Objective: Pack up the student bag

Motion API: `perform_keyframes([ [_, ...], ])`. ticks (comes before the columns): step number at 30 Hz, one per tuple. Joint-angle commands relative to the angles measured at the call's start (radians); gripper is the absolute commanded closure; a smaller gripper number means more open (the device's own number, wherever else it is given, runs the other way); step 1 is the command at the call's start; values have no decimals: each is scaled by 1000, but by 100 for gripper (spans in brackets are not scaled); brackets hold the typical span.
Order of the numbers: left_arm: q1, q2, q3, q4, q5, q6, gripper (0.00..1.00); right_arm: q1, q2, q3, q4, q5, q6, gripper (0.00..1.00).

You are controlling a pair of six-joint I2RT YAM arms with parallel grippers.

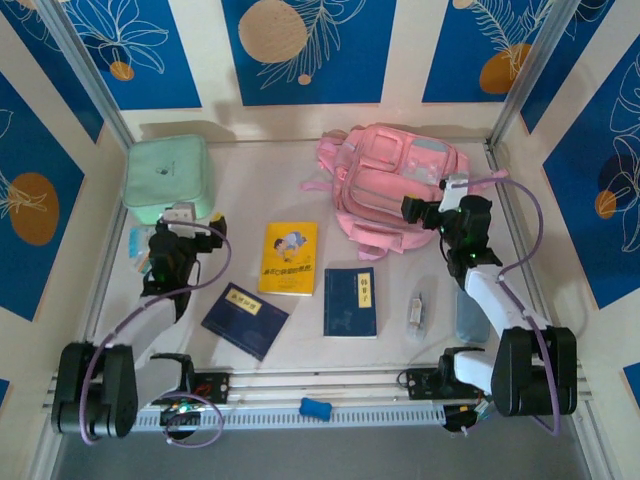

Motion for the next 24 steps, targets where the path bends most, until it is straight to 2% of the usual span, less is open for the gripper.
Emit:
perform_keyframes([
  [1,14,-118,62,-260,-66,-178,1,-8,19,59,-256,48,219,1],
  [3,15,-188,62,-308,-71,-196,1,-38,45,101,-355,54,296,1],
  [7,16,-278,41,-366,-107,-294,1,-110,42,118,-415,-65,395,1],
  [10,14,-297,96,-492,-16,-347,0,-111,25,143,-490,-115,426,1],
  [14,7,-272,134,-580,133,-440,1,-104,41,180,-623,-191,479,1],
  [18,-74,-278,142,-640,201,-483,0,-111,75,199,-762,-214,490,1],
  [24,-260,-249,162,-682,157,-503,1,-105,153,174,-729,-280,532,1],
])
